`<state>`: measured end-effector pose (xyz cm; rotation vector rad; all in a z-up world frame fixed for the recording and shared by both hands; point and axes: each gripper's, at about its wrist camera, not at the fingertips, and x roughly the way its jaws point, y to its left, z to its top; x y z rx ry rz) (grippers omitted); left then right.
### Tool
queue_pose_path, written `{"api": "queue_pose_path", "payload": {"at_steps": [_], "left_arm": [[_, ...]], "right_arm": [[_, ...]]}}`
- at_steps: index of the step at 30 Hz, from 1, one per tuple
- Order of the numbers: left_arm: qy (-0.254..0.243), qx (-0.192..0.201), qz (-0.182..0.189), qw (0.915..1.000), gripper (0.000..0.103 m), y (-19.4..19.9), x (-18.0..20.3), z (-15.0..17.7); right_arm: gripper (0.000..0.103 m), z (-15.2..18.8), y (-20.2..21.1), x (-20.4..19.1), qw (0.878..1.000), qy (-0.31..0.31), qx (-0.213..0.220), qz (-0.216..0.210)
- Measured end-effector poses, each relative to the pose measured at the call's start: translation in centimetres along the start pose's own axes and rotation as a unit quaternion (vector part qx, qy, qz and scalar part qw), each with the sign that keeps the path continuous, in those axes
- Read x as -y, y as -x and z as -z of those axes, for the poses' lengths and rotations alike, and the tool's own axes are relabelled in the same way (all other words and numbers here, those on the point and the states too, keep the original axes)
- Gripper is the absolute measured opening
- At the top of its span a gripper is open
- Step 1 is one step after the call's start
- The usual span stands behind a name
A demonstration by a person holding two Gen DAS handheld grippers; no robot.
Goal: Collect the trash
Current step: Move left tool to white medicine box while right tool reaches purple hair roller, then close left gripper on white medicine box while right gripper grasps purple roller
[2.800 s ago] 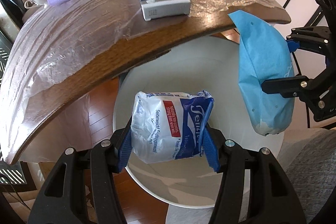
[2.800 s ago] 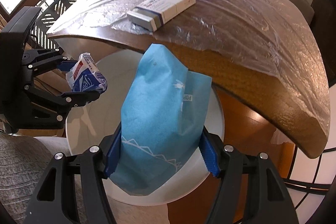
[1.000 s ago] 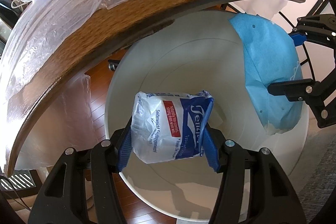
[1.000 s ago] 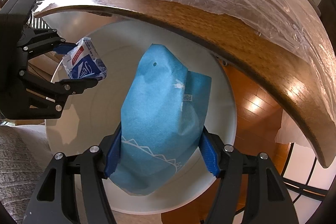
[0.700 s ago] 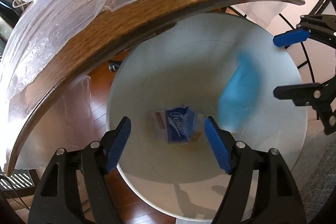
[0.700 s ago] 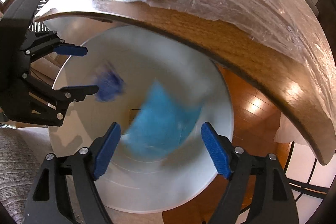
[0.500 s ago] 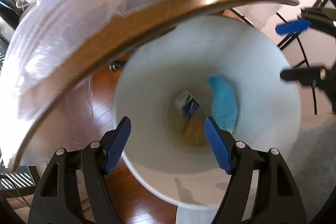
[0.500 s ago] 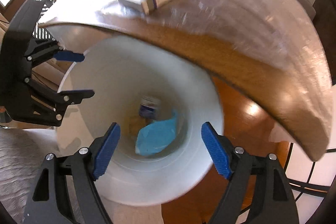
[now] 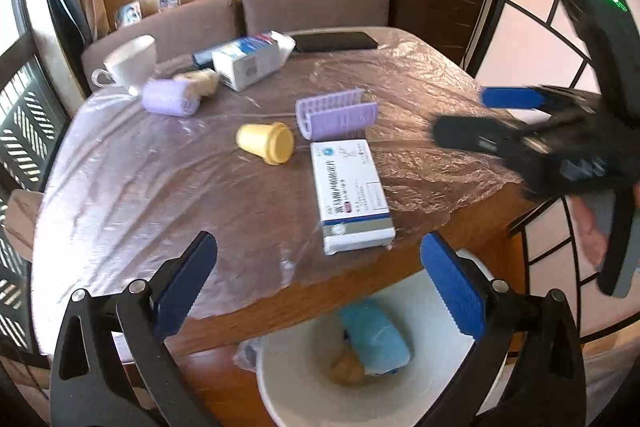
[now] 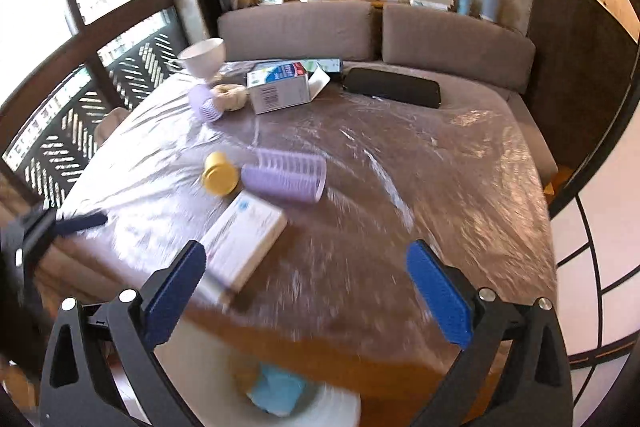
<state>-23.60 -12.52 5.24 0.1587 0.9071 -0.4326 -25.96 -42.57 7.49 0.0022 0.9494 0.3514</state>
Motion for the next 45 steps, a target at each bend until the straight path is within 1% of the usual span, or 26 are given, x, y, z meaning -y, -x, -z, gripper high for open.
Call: {"api": "queue_pose_path", "payload": {"at_steps": [2,4,8,10,13,19,24,25,27,28,30,37,38,39,41,44,45], "left_arm": [[-0.006,-0.005,-0.005,1.0000,0.102,-1.0,0.1,-0.1],[-0.015,-0.012,-0.016,0.9997,0.102,-1.7,0.7,-0.3],[-0.022,-0.021,-0.029,0.9991,0.102,-3.3,1.1,-0.8],[-0.023,-0.026,-0.031,0.9989,0.102,-4.0,1.2,-0.9],[-0.027,-0.029,-0.035,0.9986,0.102,-4.4,1.3,-0.9],[-0.028,-0.034,-0.038,0.9983,0.102,-5.4,1.4,-1.3],[-0.023,-0.033,-0.037,0.9985,0.102,-5.6,1.2,-1.6],[-0.021,-0.033,-0.036,0.9986,0.102,-5.6,1.3,-1.6],[-0.018,-0.034,-0.032,0.9987,0.102,-5.7,1.2,-1.6],[-0.018,-0.034,-0.031,0.9988,0.102,-5.7,1.2,-1.7],[-0.019,-0.035,-0.029,0.9988,0.098,-6.1,0.9,-2.0],[-0.025,-0.038,-0.024,0.9987,0.094,-6.3,0.9,-2.4],[-0.028,-0.037,-0.025,0.9986,0.091,-6.3,0.9,-2.5],[-0.030,-0.035,-0.023,0.9987,0.088,-6.3,1.0,-2.5],[-0.034,-0.035,-0.021,0.9986,0.085,-6.3,1.2,-2.6],[-0.035,-0.033,-0.015,0.9987,0.074,-6.1,1.3,-2.7],[-0.035,-0.034,-0.015,0.9987,0.074,-6.1,1.3,-2.7]], "right_arm": [[0.099,-1.0,-1.9,-0.5,1.000,-0.009,-0.011,-0.007],[0.099,-1.9,-3.7,-1.0,1.000,-0.013,-0.023,-0.003],[0.099,-3.0,-7.3,-1.7,0.999,-0.004,-0.042,-0.001],[0.099,-3.5,-8.4,-1.9,0.999,0.003,-0.047,0.001],[0.099,-4.0,-9.7,-2.1,0.998,0.009,-0.054,0.007],[0.099,-4.8,-11.4,-2.1,0.998,0.011,-0.066,0.004],[0.097,-5.0,-12.0,-2.0,0.998,0.016,-0.067,0.007],[0.097,-5.0,-12.1,-2.0,0.997,0.017,-0.068,0.007],[0.092,-5.0,-12.3,-1.9,0.997,0.017,-0.071,0.004],[0.092,-5.1,-12.4,-1.8,0.997,0.016,-0.072,0.003],[0.090,-5.2,-12.5,-1.8,0.997,0.019,-0.070,0.004],[0.081,-5.3,-12.5,-2.0,0.997,0.033,-0.063,0.004],[0.078,-5.3,-12.5,-2.0,0.997,0.034,-0.062,0.003],[0.078,-5.3,-12.5,-2.1,0.997,0.035,-0.061,0.003],[0.078,-5.3,-12.5,-2.2,0.997,0.039,-0.059,0.003],[0.078,-5.2,-12.3,-2.3,0.998,0.043,-0.053,0.005],[0.078,-5.2,-12.2,-2.2,0.998,0.043,-0.052,0.005]]}}
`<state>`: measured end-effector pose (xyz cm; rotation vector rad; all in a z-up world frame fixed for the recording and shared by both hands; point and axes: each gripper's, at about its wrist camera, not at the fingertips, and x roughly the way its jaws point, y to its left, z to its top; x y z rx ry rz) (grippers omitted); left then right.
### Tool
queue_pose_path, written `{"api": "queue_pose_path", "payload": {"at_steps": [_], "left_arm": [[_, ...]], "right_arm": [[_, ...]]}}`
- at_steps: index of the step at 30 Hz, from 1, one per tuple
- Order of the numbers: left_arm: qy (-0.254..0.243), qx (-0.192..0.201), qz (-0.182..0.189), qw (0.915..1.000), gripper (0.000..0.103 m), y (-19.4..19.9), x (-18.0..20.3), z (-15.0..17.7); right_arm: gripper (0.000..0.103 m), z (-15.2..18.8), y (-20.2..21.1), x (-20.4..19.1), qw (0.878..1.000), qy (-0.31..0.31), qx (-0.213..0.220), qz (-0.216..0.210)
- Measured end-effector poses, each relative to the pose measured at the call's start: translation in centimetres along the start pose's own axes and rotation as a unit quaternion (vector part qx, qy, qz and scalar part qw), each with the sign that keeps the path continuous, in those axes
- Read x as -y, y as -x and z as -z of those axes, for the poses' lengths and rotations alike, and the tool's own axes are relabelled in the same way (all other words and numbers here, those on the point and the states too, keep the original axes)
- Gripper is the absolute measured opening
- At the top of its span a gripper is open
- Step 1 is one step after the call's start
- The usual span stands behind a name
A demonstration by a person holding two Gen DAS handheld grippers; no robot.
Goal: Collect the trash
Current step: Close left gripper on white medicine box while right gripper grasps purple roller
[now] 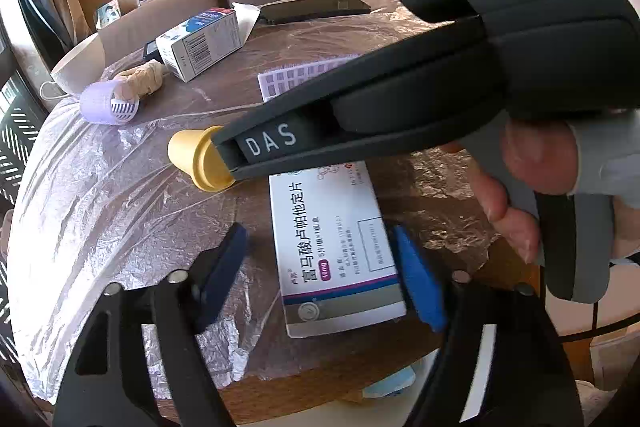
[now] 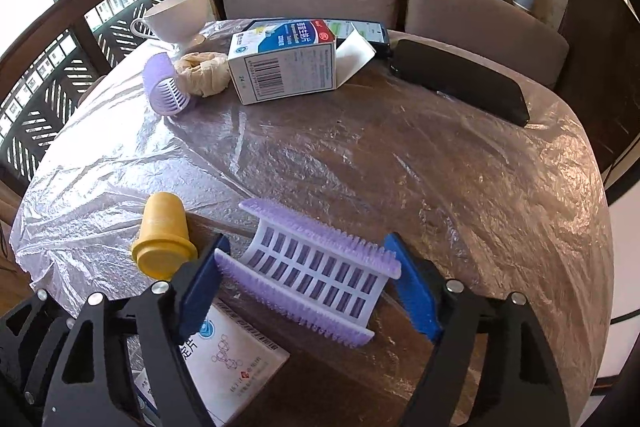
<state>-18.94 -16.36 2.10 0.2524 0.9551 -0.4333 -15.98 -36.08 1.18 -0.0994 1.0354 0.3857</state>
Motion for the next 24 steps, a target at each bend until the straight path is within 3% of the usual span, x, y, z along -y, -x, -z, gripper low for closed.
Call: {"api": "queue_pose_path", "payload": {"at_steps": [2,4,7,9,24], "left_arm": [[-0.003,0.001,-0.001,1.0000,0.071,0.1,0.2,0.1],[-0.004,0.002,0.007,1.0000,0.060,0.2,0.2,0.1],[-0.005,0.002,0.005,1.0000,0.059,0.4,0.3,0.1],[-0.005,0.001,0.007,1.0000,0.053,0.4,0.3,0.1],[0.024,0.009,0.016,0.9995,0.052,1.6,-1.4,0.3]], "right_arm": [[0.078,0.0,0.3,0.2,1.000,-0.004,0.004,-0.002],[0.078,-0.1,0.5,0.3,1.000,-0.008,0.008,-0.001],[0.078,-0.1,1.0,0.8,1.000,-0.016,0.013,-0.003],[0.078,-0.1,1.4,1.0,1.000,-0.019,0.018,0.000],[0.078,1.8,4.5,3.1,0.998,-0.046,0.035,0.006]]}}
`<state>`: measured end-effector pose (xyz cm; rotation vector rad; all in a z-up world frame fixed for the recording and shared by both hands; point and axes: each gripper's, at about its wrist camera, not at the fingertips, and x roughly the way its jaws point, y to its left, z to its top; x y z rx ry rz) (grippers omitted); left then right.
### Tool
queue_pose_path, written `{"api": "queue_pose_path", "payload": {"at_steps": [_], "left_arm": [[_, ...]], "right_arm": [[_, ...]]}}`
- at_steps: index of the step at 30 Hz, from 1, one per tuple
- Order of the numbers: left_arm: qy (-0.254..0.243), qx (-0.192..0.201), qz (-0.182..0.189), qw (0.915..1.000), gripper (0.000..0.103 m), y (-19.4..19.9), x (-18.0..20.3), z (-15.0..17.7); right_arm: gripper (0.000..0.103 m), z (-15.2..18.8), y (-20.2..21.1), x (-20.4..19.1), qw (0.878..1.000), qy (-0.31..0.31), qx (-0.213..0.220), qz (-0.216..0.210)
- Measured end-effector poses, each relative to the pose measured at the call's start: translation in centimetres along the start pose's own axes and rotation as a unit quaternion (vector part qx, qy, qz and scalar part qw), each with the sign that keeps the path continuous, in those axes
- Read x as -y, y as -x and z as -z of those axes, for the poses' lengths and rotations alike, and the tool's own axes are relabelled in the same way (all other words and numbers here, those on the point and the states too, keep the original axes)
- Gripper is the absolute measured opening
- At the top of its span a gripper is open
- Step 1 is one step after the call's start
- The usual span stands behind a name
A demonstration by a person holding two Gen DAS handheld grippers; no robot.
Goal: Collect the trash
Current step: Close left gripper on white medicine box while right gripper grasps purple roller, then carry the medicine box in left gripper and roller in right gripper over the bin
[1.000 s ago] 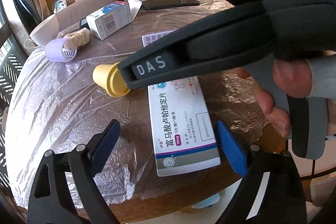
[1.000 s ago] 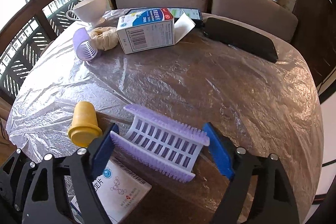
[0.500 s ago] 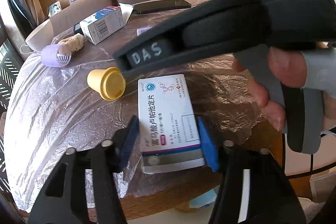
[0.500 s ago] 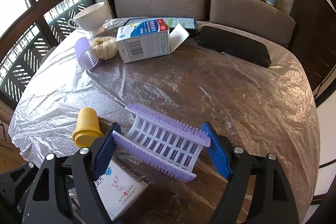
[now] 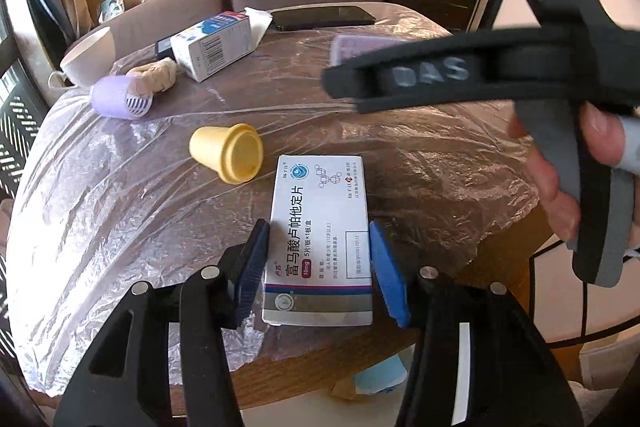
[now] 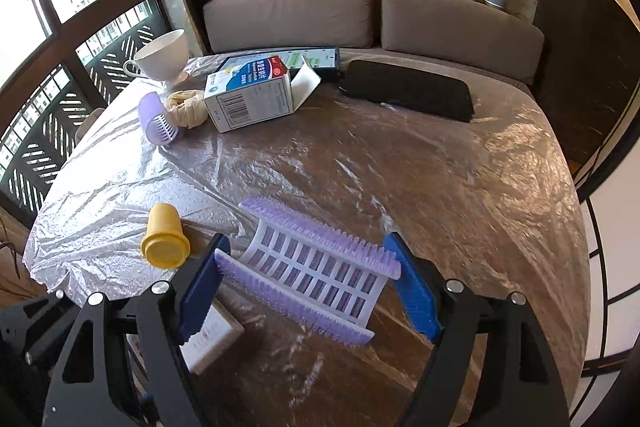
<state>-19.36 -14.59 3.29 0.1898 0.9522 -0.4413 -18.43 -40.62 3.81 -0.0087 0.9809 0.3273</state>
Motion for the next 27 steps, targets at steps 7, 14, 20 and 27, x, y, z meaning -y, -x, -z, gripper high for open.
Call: {"api": "queue_pose_path", "payload": {"at_steps": [7,14,20,27], "left_arm": [[0.020,0.009,0.001,0.9998,0.050,0.8,-1.1,-0.3],[0.018,0.005,-0.002,0.9998,0.050,0.4,-1.3,-0.5],[0.017,0.002,-0.008,0.9998,0.063,0.1,-1.1,-0.8],[0.002,-0.012,-0.009,0.9999,0.062,-1.3,-0.6,-0.9]], "right_arm": [[0.078,1.1,0.8,0.4,1.000,-0.012,-0.004,-0.007],[0.078,2.5,1.3,0.0,1.000,-0.009,-0.013,-0.008],[0.078,3.4,1.7,0.5,1.000,-0.017,-0.016,-0.003],[0.078,4.6,1.9,1.1,0.999,-0.026,-0.023,0.002]]}}
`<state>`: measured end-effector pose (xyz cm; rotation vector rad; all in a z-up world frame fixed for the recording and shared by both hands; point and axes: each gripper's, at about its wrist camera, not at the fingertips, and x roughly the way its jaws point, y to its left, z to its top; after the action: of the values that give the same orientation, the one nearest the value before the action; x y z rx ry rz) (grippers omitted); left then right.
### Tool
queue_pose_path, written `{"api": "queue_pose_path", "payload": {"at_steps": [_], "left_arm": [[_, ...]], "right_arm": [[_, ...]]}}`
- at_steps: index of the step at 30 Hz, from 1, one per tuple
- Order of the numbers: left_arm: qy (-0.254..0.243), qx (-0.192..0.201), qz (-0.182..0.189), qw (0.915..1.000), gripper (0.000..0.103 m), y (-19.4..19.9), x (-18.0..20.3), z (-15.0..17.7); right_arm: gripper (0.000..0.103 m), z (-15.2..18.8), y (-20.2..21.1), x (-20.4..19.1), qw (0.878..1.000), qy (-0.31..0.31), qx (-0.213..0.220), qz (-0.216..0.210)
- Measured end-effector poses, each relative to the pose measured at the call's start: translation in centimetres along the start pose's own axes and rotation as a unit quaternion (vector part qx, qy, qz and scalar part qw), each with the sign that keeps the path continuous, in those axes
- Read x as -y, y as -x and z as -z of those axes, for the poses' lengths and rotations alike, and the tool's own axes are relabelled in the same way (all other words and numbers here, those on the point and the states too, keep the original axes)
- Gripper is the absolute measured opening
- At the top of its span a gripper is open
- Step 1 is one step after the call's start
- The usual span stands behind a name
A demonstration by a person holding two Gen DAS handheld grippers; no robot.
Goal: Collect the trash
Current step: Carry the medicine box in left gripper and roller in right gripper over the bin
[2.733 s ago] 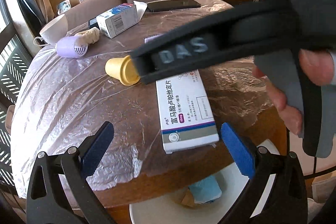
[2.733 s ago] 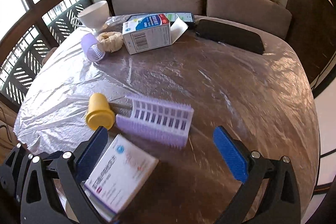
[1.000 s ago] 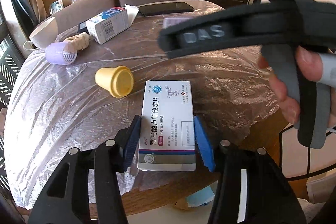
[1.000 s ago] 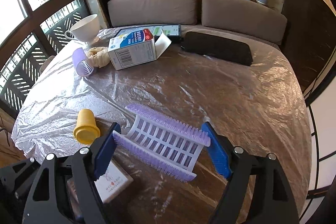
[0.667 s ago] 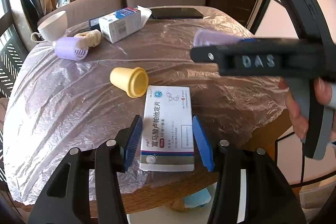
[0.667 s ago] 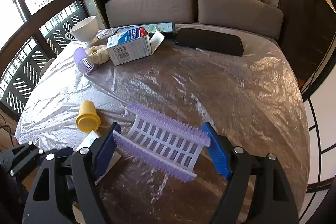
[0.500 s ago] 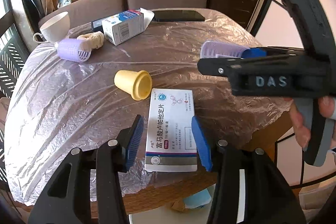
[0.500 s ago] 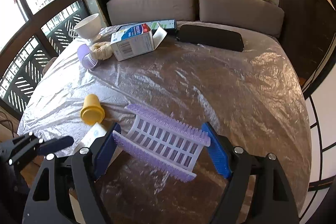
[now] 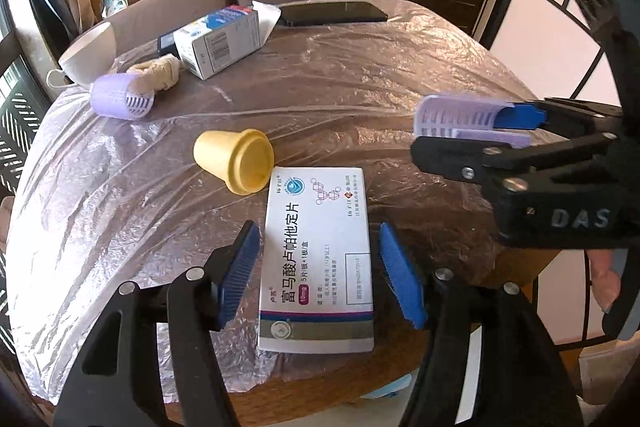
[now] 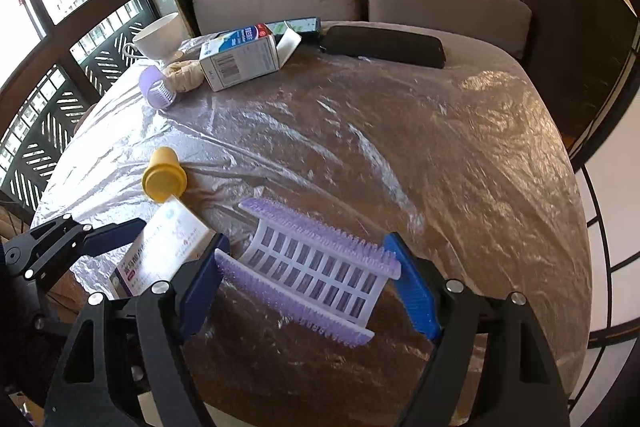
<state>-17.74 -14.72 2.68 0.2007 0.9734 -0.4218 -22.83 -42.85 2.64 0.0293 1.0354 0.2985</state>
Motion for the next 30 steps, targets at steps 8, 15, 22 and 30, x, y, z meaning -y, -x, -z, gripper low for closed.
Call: {"api": "queue_pose_path", "payload": {"at_steps": [8,15,22,30], "left_arm": [[0.010,0.000,0.010,0.9999,0.052,0.1,-0.7,0.1],[0.006,0.005,0.005,1.0000,0.052,0.9,-0.7,0.4],[0.010,0.006,0.007,0.9999,0.052,1.8,-1.1,0.9],[0.023,0.008,0.005,0.9997,0.052,2.7,-1.8,1.4]], "right_arm": [[0.078,0.9,0.6,-0.3,1.000,0.003,-0.001,-0.004],[0.078,1.6,1.4,-0.8,1.000,0.012,-0.004,-0.006],[0.078,2.3,2.0,-1.2,1.000,0.015,-0.007,-0.010],[0.078,2.9,2.5,-1.7,1.000,0.021,-0.010,-0.016]]}}
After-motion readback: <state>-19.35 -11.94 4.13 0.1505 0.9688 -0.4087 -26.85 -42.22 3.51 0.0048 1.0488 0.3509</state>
